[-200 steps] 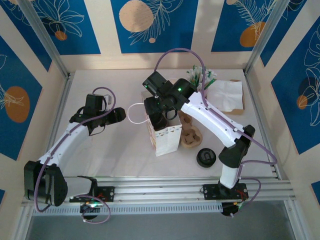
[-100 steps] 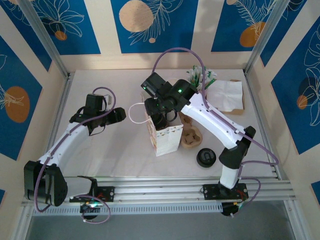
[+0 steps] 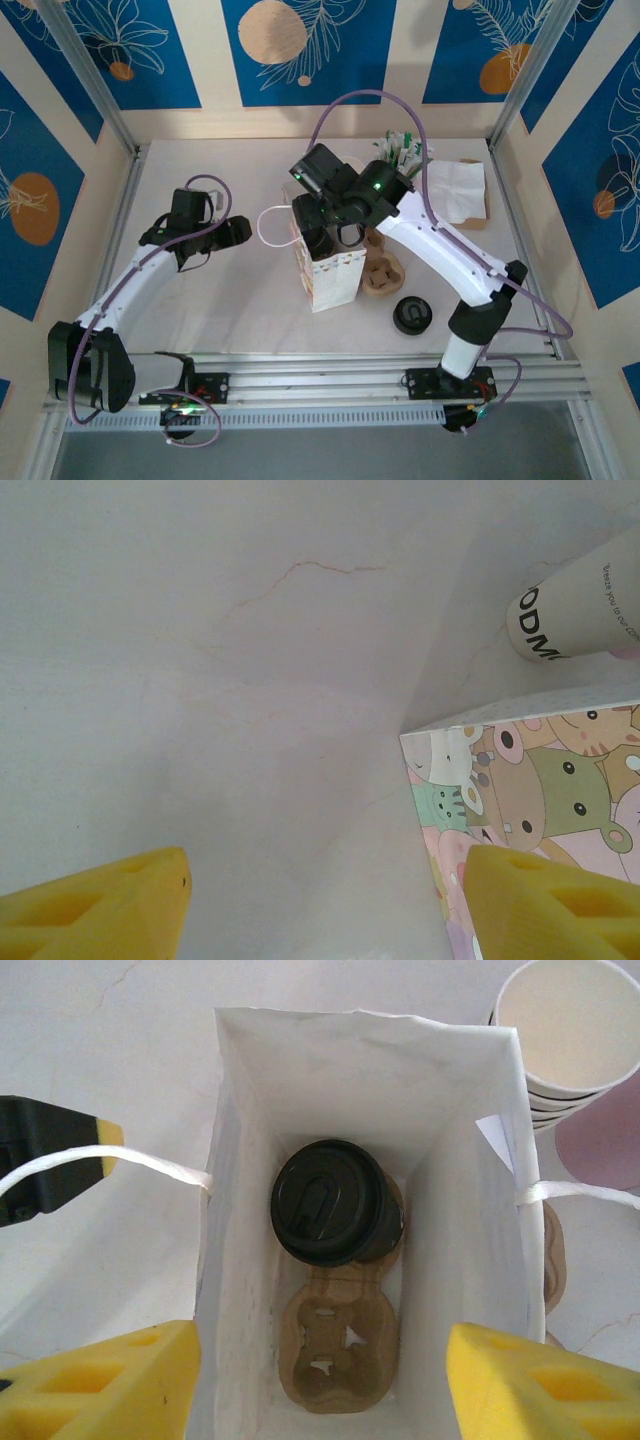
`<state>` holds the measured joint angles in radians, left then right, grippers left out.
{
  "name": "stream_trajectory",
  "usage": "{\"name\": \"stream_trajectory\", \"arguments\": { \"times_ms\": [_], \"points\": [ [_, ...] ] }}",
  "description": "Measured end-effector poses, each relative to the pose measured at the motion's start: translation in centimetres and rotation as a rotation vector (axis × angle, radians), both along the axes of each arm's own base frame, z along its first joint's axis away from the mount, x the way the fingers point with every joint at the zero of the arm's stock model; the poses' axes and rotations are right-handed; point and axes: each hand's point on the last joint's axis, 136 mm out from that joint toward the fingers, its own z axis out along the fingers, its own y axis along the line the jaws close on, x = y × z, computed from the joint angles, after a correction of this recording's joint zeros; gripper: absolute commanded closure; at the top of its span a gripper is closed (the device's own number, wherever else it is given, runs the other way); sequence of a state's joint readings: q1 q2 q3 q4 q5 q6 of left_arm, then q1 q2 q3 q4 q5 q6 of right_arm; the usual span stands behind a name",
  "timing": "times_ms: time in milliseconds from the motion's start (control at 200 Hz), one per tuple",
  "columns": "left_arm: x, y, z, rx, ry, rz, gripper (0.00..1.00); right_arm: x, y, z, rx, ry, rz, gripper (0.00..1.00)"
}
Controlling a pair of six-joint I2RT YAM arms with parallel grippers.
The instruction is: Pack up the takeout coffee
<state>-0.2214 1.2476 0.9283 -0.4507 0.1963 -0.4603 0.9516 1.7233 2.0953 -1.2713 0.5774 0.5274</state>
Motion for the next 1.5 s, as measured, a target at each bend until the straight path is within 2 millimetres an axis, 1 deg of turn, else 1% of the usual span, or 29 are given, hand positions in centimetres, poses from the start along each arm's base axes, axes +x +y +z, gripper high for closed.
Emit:
{"name": "stream_trajectory", "arguments": {
  "times_ms": [115, 305, 525, 715, 850, 1045, 1200, 1326, 1496],
  "points": [
    [0.0, 0.0, 0.0, 0.002, 0.0, 0.001, 0.28, -0.4, 0.0, 0.9, 0.019, -0.021, 0.012, 0.34],
    [0.1, 0.2, -0.1, 0.02, -0.006, 0.006, 0.28, -0.7, -0.7, 3.4, 0.074, -0.087, 0.022, 0.34],
    [0.2, 0.5, 0.1, 0.037, -0.018, 0.006, 0.28, -1.3, -2.6, 5.5, 0.122, -0.175, 0.016, 0.35],
    [0.1, 0.8, 0.9, 0.047, -0.047, 0.014, 0.28, -1.8, -4.8, 7.0, 0.173, -0.258, -0.004, 0.35],
    [0.1, 1.1, 2.0, 0.052, -0.086, 0.027, 0.28, -1.3, -7.4, 7.8, 0.2, -0.304, -0.068, 0.35],
    [0.1, 1.7, 4.0, 0.059, -0.163, 0.053, 0.28, -0.4, -12.3, 8.4, 0.212, -0.36, -0.197, 0.34],
    [0.0, 2.2, 5.0, 0.066, -0.212, 0.075, 0.28, 0.4, -16.4, 8.5, 0.208, -0.387, -0.314, 0.34],
    [-0.1, 2.5, 5.4, 0.076, -0.233, 0.087, 0.28, 1.5, -19.7, 7.3, 0.192, -0.375, -0.417, 0.34],
    [-0.1, 2.6, 5.6, 0.085, -0.245, 0.083, 0.27, 3.2, -23.5, 4.3, 0.201, -0.3, -0.538, 0.34]
  ]
}}
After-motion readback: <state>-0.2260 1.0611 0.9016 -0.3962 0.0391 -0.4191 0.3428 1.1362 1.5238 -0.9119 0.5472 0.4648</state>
